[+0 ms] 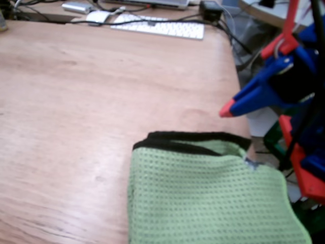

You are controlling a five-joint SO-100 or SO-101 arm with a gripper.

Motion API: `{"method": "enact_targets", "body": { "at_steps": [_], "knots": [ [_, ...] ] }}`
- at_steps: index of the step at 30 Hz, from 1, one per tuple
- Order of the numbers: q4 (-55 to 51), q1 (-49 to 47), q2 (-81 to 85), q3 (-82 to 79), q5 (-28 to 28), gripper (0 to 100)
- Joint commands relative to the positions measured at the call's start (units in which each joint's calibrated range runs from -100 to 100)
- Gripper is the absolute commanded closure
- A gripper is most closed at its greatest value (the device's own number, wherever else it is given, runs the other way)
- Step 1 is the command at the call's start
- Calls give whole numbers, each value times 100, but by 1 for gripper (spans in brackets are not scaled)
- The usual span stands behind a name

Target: Clean the table

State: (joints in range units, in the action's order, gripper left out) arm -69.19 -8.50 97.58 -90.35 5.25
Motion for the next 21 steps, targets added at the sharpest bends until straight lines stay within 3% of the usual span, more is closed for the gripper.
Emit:
{"method": "enact_targets", "body": {
  "at_steps": [1,21],
  "knots": [
    [-18,38,19,55,5,99],
    [-18,21,19,64,-5,99]
  ]
}}
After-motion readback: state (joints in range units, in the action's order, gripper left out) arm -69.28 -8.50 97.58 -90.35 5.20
